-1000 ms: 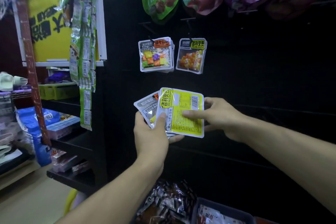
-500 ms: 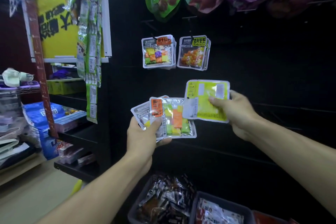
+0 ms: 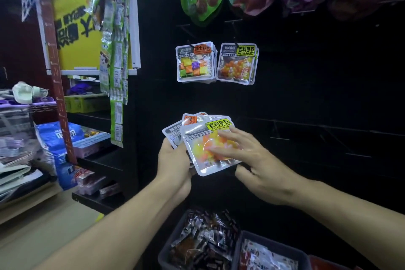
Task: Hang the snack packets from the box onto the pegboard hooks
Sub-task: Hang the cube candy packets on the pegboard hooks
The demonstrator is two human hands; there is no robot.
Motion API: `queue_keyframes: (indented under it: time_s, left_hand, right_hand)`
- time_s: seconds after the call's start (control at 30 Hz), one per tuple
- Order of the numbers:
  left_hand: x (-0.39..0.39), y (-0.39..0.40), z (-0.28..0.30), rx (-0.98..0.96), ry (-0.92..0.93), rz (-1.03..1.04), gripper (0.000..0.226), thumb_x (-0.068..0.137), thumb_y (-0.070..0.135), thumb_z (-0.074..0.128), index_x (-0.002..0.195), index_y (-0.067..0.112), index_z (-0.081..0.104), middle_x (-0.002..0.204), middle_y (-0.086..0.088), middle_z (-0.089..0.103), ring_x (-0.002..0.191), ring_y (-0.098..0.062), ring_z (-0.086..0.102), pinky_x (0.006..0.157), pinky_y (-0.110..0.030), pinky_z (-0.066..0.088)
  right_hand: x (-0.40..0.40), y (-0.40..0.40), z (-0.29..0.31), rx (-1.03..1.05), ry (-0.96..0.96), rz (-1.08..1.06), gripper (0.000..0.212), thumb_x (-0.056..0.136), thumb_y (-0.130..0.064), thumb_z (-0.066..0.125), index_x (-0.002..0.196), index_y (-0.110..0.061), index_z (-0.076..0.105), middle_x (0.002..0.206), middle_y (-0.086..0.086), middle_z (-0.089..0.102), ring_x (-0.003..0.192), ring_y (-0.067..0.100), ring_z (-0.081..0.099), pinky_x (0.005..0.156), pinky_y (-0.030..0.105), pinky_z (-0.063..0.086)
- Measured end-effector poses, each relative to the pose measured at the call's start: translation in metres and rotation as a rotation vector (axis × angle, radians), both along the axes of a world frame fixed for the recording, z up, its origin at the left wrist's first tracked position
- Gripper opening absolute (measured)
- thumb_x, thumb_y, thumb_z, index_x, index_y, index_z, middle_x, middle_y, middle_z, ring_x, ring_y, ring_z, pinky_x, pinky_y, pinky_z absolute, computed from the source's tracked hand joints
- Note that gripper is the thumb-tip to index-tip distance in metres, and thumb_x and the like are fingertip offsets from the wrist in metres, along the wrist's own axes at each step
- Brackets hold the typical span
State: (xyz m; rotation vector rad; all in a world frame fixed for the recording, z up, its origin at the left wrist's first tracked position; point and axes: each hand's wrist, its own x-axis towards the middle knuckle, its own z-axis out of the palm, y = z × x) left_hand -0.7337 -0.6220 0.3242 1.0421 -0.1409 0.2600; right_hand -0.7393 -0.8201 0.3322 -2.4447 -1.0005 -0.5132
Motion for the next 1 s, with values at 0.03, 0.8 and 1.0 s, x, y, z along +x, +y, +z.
queue_keyframes:
  time_s: [0.03, 0.8, 1.0]
  left_hand:
    - [0.000, -0.001, 0.000, -0.004, -0.001, 0.007, 0.028, 0.103, 0.002, 0.060, 0.125, 0.017, 0.068, 0.108, -0.009, 0.082, 0.077, -0.024, 0.078, 0.069, -0.040, 0.063]
    - [0.021, 0.013, 0.023, 0.142, -0.107, 0.250, 0.013, 0.112, 0.018, 0.052, 0.115, 0.028, 0.061, 0.118, -0.001, 0.073, 0.084, -0.016, 0.081, 0.060, -0.041, 0.067]
    - [0.014, -0.001, 0.033, 0.178, -0.212, 0.177, 0.015, 0.111, 0.019, 0.054, 0.121, 0.027, 0.062, 0.113, 0.004, 0.076, 0.087, -0.016, 0.082, 0.060, -0.042, 0.067]
  right_hand:
    - [-0.002, 0.002, 0.001, 0.038, 0.056, 0.007, 0.055, 0.098, -0.021, 0.039, 0.141, -0.049, 0.059, 0.163, -0.027, 0.027, 0.155, -0.008, 0.000, 0.123, 0.016, 0.009]
    - [0.090, 0.021, 0.147, 1.040, 0.184, -0.363, 0.016, 0.104, -0.016, 0.059, 0.107, -0.019, 0.075, 0.101, -0.002, 0.079, 0.095, 0.016, 0.075, 0.088, 0.030, 0.058]
    - [0.129, 0.038, 0.182, 1.176, 0.150, -0.359, 0.010, 0.101, -0.019, 0.063, 0.098, -0.022, 0.072, 0.098, 0.000, 0.076, 0.095, 0.024, 0.074, 0.087, 0.043, 0.062]
